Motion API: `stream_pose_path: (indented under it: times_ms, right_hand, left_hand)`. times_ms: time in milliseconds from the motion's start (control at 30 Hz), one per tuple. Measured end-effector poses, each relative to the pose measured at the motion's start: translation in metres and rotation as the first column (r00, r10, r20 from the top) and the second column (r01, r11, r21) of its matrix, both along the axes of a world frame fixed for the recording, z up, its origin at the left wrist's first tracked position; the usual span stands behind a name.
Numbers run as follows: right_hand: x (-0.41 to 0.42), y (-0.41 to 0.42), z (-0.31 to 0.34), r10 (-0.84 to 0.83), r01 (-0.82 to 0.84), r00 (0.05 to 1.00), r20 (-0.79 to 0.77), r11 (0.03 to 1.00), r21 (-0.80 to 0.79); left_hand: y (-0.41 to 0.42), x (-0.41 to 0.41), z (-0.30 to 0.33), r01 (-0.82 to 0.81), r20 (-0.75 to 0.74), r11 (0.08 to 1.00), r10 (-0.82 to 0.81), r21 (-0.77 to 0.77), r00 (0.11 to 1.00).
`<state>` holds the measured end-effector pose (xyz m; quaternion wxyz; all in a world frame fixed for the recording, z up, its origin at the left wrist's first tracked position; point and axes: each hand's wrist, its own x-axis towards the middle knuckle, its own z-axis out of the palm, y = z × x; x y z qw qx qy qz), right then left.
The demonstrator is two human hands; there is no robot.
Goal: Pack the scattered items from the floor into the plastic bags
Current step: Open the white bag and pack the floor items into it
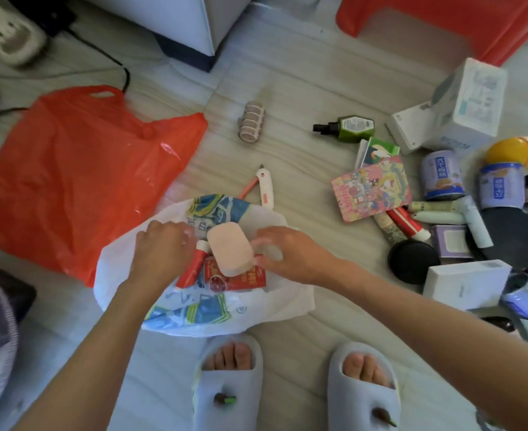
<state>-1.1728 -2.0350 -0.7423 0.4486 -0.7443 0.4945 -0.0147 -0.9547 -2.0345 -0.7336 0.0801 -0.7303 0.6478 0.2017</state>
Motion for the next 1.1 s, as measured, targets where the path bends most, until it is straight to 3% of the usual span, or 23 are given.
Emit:
stream_pose_path:
  times_ms: [67, 167, 300, 367, 467, 533, 600, 700, 767, 867, 933, 1033, 1100]
  right_hand:
    - [-0.005, -0.017, -0.005, -0.117, 0.112, 0.993, -0.027, 0.985, -0.13]
    - [-0.01, -0.048, -0.016, -0.328, 0.307, 0.942, -0.075, 0.929, -0.206]
    - [-0.037, -0.075, -0.027, -0.507, 0.313, 0.797, -0.328, 0.811, -0.495]
    - [-0.064, -0.081, -0.03, -0.48, 0.205, 0.725, -0.494, 0.835, -0.51]
    - [-0.104, -0.087, -0.035, -0.259, 0.003, 0.586, -0.768, 0.948, -0.317]
    - [-0.116, -0.088, -0.038, -0.179, -0.089, 0.516, -0.838, 0.961, -0.261]
    - [-0.118, -0.088, -0.039, -0.193, -0.155, 0.496, -0.847, 0.94, -0.305]
    - [-0.115, -0.089, -0.034, -0.212, -0.189, 0.519, -0.828, 0.916, -0.353]
    - [-0.117, -0.087, -0.026, -0.169, -0.175, 0.568, -0.805, 0.931, -0.319]
    - [-0.117, -0.077, -0.007, -0.214, -0.051, 0.675, -0.706, 0.941, -0.334]
    - [-0.107, -0.069, 0.011, -0.364, 0.157, 0.773, -0.52, 0.904, -0.399]
    - [-0.074, -0.07, 0.036, -0.554, 0.49, 0.825, -0.11, 0.8, -0.347]
    - [-0.047, -0.077, 0.045, -0.542, 0.558, 0.829, 0.136, 0.811, -0.175]
  left_hand:
    - [-0.02, -0.011, -0.005, 0.004, -0.07, 0.993, -0.012, -0.118, 0.997]
    - [-0.059, -0.032, -0.018, 0.065, -0.165, 0.99, -0.085, -0.122, 0.983]
    - [-0.092, -0.069, -0.041, 0.052, -0.177, 0.998, -0.059, -0.044, 0.982]
    - [-0.099, -0.087, -0.054, 0.051, -0.106, 0.998, -0.049, 0.022, 0.993]
    - [-0.104, -0.108, -0.075, 0.033, -0.048, 0.994, -0.028, 0.105, 0.998]
    - [-0.105, -0.119, -0.086, -0.005, -0.038, 0.99, 0.01, 0.139, 0.999]
    - [-0.103, -0.126, -0.092, -0.043, -0.025, 0.989, 0.047, 0.144, 0.999]
    - [-0.104, -0.128, -0.093, -0.02, -0.053, 0.991, 0.027, 0.133, 0.998]
    - [-0.107, -0.129, -0.083, -0.043, -0.243, 0.991, 0.072, 0.125, 0.967]
    - [-0.107, -0.122, -0.048, -0.309, -0.624, 0.943, 0.314, 0.121, 0.716]
    - [-0.099, -0.101, -0.026, -0.375, -0.702, 0.919, 0.349, 0.126, 0.62]
    - [-0.073, -0.056, -0.006, -0.233, -0.658, 0.946, 0.325, 0.226, 0.68]
    - [-0.054, -0.027, -0.003, -0.218, -0.601, 0.938, 0.341, 0.27, 0.723]
